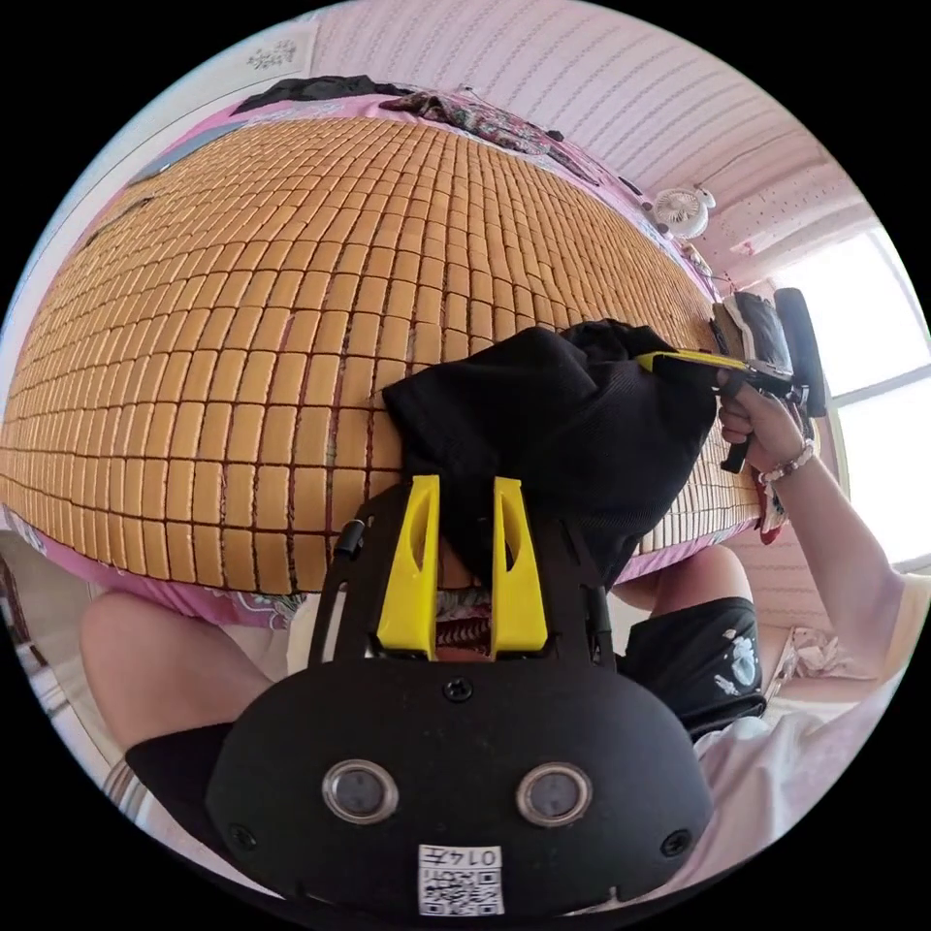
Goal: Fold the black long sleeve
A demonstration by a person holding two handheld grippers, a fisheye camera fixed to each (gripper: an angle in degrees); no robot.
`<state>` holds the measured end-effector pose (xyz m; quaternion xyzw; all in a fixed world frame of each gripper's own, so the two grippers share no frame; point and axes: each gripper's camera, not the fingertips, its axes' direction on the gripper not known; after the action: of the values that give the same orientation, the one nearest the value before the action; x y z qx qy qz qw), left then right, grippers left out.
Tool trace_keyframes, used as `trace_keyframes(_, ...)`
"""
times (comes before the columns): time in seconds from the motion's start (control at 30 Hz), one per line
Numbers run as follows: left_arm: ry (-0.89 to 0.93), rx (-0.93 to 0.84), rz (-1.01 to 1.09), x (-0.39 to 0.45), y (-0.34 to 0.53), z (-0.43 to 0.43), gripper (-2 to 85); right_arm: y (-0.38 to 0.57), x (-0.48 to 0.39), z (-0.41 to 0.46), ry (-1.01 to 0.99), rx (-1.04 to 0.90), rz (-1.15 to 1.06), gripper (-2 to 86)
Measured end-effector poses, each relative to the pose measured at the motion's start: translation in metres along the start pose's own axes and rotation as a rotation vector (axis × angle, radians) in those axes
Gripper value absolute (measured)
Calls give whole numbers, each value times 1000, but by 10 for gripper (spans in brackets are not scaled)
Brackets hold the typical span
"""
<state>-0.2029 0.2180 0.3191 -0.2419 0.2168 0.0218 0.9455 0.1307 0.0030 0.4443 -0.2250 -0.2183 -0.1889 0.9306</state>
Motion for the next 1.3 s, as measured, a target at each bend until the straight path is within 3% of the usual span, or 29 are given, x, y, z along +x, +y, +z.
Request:
trace_keyframes(0.13,48,6,12,-7,-11,-13,43,-15,-7,-9,-40,45,21,54)
trace_keyframes(0.27,-31,84,-63,-53,-14,-52,41,-74,-46,-4,-133,89,-52,53)
trace_keyframes(0.4,-159,135,-124,-115,-8,-98,40,-178,-144,25,-203,95,-233,53)
trace_keyframes(0.53,-234,134,-321,-218,17,-136,45,-278,-279,64,-345,66,-407,64)
trace_keyframes(0.63,-319,151,-466,-282,38,-150,62,-331,-364,86,-297,85,-483,75)
trace_keyframes(0.77,-415,201,-588,-318,64,-175,83,-355,-393,89,-270,125,-449,84)
trace_keyframes(0.93,-508,285,-520,-276,89,-198,82,-275,-326,67,-162,131,-491,88)
trace_keyframes(1.07,-444,409,-344,-193,107,-210,55,-156,-228,26,-13,145,-404,83)
trace_keyframes(1.3,-168,517,237,9,71,-181,-6,152,-36,-116,263,219,199,67)
